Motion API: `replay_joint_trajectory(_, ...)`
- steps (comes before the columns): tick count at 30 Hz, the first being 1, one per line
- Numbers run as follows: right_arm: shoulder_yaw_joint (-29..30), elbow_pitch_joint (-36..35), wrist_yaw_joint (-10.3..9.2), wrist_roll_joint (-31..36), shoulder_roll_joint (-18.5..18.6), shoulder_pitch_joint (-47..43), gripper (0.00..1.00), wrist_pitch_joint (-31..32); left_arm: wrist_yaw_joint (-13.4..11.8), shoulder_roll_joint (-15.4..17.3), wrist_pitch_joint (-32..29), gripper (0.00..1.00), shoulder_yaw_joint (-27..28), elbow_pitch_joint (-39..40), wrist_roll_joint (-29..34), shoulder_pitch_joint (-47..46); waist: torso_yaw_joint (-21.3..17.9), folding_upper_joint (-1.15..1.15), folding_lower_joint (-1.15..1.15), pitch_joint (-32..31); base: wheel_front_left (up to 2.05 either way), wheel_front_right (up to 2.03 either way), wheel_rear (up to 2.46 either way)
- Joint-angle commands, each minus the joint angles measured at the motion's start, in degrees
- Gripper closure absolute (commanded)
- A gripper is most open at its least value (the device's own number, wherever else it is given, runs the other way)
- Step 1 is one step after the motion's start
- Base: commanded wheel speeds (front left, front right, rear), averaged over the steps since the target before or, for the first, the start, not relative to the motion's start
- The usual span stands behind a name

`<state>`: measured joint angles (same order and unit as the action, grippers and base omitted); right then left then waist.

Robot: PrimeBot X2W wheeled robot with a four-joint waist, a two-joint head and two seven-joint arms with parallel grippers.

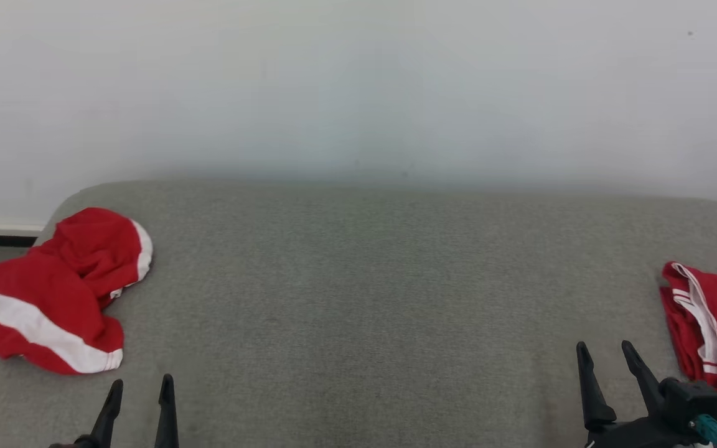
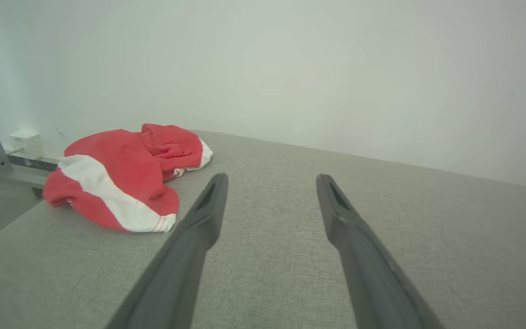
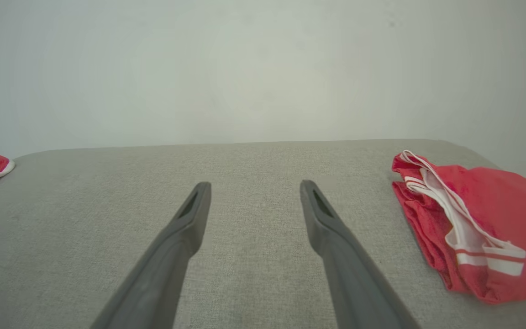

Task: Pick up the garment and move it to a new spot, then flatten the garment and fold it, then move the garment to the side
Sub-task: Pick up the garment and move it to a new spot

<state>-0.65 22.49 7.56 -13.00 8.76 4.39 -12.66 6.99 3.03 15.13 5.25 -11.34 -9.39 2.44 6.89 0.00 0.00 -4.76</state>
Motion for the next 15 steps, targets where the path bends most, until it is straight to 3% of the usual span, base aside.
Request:
replay_joint_trajectory(1,-0.17,0.06,-0.16,0.31,-0.55,-0.49,0.00,-0.46,-0.09,0.50,-0.01,0.00,0.51,-0.06,0.30,-0.16,6.37,0.00,0.00,-0.16,0.00,0.00,0.00)
replay_joint_trajectory(5,-0.39,0.42,-0.16,0.46,-1.36,-0.64,0.00,-0.70,-0.04,1.26,-0.01,0.00,0.95,-0.22,0.33,0.53,11.85,0.00,0.00,-0.48,0.00,0.00,0.00)
replay_joint_trajectory(15,-3.32,1.72,-0.16,0.37,-2.15,1.69,0.00,-1.22,-0.74,2.19,0.00,0.00,3.53,0.68,-0.45,2.86,19.52,0.00,0.00,-0.41,0.00,0.00,0.00)
